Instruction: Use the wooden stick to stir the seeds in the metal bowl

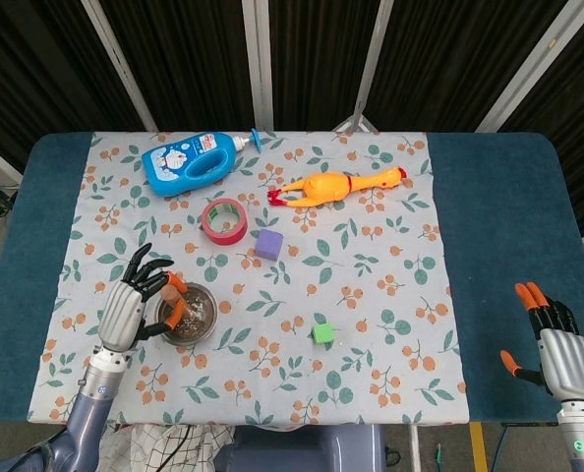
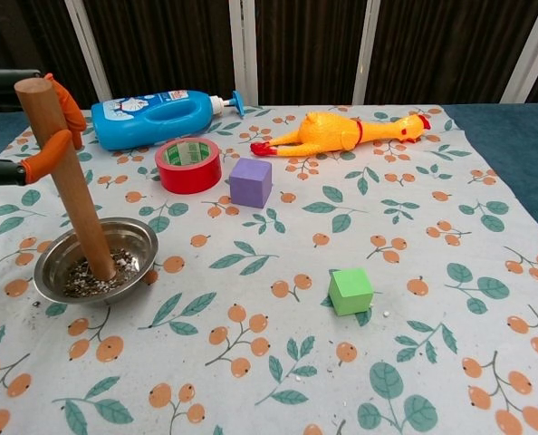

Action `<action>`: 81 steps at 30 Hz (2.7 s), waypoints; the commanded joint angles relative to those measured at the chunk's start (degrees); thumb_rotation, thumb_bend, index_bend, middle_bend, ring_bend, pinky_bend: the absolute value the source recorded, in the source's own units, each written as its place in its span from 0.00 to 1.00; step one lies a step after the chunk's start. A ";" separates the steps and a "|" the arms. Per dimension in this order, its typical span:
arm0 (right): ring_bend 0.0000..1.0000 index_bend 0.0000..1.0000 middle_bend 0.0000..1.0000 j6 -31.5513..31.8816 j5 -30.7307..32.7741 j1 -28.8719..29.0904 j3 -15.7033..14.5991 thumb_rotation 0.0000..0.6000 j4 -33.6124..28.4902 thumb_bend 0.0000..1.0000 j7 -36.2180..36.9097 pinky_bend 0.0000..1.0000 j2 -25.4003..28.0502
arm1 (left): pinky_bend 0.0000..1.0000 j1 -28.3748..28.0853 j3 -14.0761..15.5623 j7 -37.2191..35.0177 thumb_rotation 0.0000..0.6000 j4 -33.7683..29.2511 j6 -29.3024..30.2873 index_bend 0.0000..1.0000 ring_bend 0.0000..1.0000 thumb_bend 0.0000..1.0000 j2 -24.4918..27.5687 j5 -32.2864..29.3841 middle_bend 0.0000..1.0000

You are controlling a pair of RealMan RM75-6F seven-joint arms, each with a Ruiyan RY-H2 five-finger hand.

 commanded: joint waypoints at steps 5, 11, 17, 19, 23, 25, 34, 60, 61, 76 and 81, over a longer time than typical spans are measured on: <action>0.00 0.00 0.00 0.00 -0.04 0.04 0.03 1.00 0.04 0.32 -0.06 0.00 -0.02 | 0.00 -0.25 -0.76 0.07 1.00 -1.47 0.47 0.61 0.26 1.00 0.13 0.25 0.76; 0.00 0.00 0.00 0.05 -0.02 0.01 0.04 1.00 -0.05 0.32 -0.06 0.00 -0.03 | 0.00 -1.46 -2.25 1.52 1.00 -4.47 0.62 0.61 0.26 1.00 1.27 1.29 0.76; 0.00 0.00 0.00 0.19 -0.14 -0.04 0.02 1.00 0.02 0.32 0.03 0.00 0.00 | 0.01 -3.80 -5.23 4.41 1.00 -8.57 -0.73 0.61 0.26 1.00 4.15 1.75 0.76; 0.00 0.00 0.00 0.18 -0.14 -0.05 0.01 1.00 0.03 0.32 0.05 0.00 0.00 | 0.02 -5.04 -6.59 5.63 1.00 -9.80 -1.66 0.61 0.26 1.00 5.80 2.11 0.76; 0.00 0.00 0.00 0.16 -0.15 -0.06 0.00 1.00 0.04 0.32 0.15 0.00 0.03 | 0.02 -7.50 -8.80 8.40 1.00 -10.32 -5.06 0.61 0.26 1.00 10.42 1.98 0.76; 0.00 0.00 0.00 0.07 -0.09 -0.03 0.00 1.00 0.03 0.32 0.17 0.00 0.04 | 0.02 -8.26 -9.34 9.25 1.00 -9.63 -6.34 0.61 0.26 1.00 12.15 1.77 0.76; 0.00 0.00 0.00 -0.08 -0.03 0.08 0.02 1.00 0.23 0.32 -0.10 0.00 0.01 | 0.02 -9.79 -7.40 11.04 1.00 -0.18 -11.80 0.61 0.26 1.00 16.39 0.55 0.76; 0.00 0.00 0.00 -0.09 0.36 0.01 0.00 1.00 -0.21 0.32 -1.01 0.00 -0.08 | 0.03 -7.76 3.32 9.92 1.00 30.74 -13.99 0.61 0.27 1.00 13.41 2.58 0.74; 0.00 0.00 0.00 -0.10 0.38 0.02 0.00 1.00 -0.24 0.32 -1.02 0.00 -0.07 | 0.03 -7.68 3.45 9.84 1.00 31.44 -14.21 0.61 0.27 1.00 12.83 2.34 0.74; 0.00 0.00 0.00 -0.11 0.76 -0.04 0.12 1.00 -0.27 0.32 -1.03 0.00 -0.09 | 0.02 -7.39 4.16 8.04 1.00 39.90 -16.91 0.53 0.25 0.92 4.03 -0.74 0.62; 0.00 0.00 0.00 -0.08 0.71 -0.03 0.13 1.00 -0.32 0.32 -1.14 0.00 -0.11 | 0.00 -6.84 3.81 7.46 1.00 39.03 -17.31 0.45 0.21 0.75 2.88 -2.27 0.50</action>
